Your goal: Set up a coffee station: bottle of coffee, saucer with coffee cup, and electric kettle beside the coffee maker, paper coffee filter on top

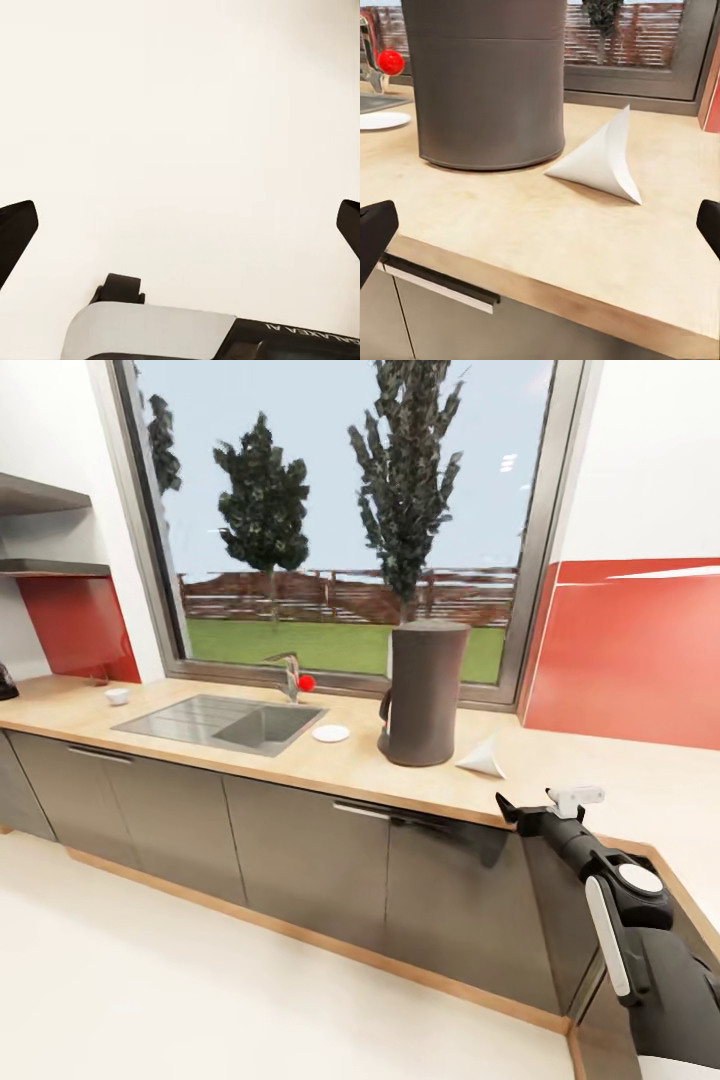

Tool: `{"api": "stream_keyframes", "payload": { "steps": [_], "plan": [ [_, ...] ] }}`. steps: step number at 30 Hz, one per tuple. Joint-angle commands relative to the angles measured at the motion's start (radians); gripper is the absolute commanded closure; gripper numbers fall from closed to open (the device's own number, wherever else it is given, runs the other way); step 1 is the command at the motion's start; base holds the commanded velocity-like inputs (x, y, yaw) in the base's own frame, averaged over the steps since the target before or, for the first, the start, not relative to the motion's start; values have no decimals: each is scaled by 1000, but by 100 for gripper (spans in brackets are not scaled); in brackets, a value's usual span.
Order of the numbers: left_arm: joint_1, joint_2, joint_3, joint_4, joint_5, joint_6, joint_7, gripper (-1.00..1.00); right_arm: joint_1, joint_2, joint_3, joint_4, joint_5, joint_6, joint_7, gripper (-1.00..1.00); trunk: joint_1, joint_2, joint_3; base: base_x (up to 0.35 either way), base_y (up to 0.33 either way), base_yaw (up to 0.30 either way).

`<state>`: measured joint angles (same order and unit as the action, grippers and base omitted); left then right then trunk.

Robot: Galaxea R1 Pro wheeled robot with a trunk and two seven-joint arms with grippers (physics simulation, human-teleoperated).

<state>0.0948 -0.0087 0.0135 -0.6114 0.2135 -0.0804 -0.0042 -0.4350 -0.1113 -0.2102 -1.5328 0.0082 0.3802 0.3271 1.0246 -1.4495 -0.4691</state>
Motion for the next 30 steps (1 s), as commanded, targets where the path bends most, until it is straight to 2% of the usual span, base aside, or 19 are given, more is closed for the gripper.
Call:
{"api": "stream_keyframes", "payload": {
  "steps": [1,21,24,25,28,30],
  "plan": [
    [0,0,1,-1,6,-1,0,-100,-1,0,-2,-1,1,6,6,-100,0,0,-1,247,-5,0],
    [0,0,4,-2,6,-1,0,-100,-1,-1,-5,-1,2,5,-5,-100,0,0,-1,147,0,0],
    [0,0,4,-2,6,-1,0,-100,-1,-1,-27,-1,2,5,-17,-100,0,0,-1,79,0,0],
    [0,0,5,-2,6,-1,0,-100,-1,-1,-55,-1,1,5,-26,-100,0,0,-1,32,0,0],
    [0,1,5,-2,6,-1,0,-100,-1,-1,-81,-1,1,5,-33,-100,0,0,-1,16,0,0],
    [0,1,5,-2,6,-1,0,-100,-1,0,-83,0,1,5,-33,-100,0,0,-1,5,0,0]
  ]
}}
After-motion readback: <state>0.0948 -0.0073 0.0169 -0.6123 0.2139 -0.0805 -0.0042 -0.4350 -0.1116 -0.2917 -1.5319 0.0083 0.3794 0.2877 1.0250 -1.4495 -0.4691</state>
